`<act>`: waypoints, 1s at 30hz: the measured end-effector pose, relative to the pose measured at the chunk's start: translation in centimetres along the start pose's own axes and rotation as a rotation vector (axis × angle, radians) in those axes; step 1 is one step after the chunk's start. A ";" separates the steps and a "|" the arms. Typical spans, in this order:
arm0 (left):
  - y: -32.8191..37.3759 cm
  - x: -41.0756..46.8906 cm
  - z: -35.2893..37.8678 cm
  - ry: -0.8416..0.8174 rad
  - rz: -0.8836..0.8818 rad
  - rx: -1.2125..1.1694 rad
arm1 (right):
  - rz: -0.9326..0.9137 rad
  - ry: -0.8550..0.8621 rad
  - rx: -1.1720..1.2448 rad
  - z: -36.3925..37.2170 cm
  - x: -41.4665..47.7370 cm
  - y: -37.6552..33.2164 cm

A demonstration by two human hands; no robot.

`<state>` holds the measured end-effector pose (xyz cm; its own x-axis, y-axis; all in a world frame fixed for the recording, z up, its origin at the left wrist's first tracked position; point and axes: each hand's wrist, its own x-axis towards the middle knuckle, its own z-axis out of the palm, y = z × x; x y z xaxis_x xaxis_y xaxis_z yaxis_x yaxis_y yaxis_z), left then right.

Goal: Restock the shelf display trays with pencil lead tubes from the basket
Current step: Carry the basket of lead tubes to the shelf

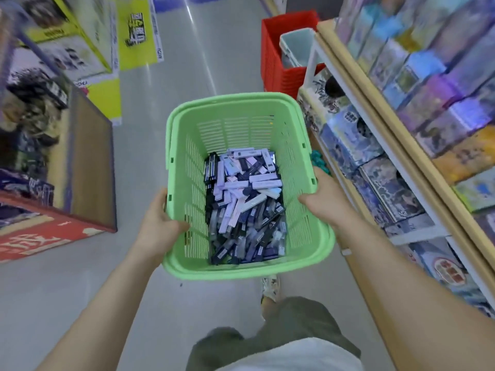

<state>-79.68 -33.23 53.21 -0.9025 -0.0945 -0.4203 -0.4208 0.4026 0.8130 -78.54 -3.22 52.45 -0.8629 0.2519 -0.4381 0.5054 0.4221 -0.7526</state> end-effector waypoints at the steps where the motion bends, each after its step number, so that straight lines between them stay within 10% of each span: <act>1: 1.3 2.3 -0.8 0.013 -0.004 0.006 | 0.000 -0.011 -0.005 0.1 2.3 -1.9; 18: 24.4 51.8 -15.3 -0.032 -0.062 -0.034 | -0.146 0.078 0.094 4.9 42.3 -35.6; 30: 43.3 83.5 -12.0 0.086 -0.028 -0.148 | -0.062 0.023 0.118 1.2 78.4 -48.6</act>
<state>-174.31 -34.63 58.15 -0.8923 -0.1840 -0.4122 -0.4487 0.2604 0.8549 -170.73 -5.03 54.11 -0.8916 0.2488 -0.3783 0.4455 0.3327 -0.8312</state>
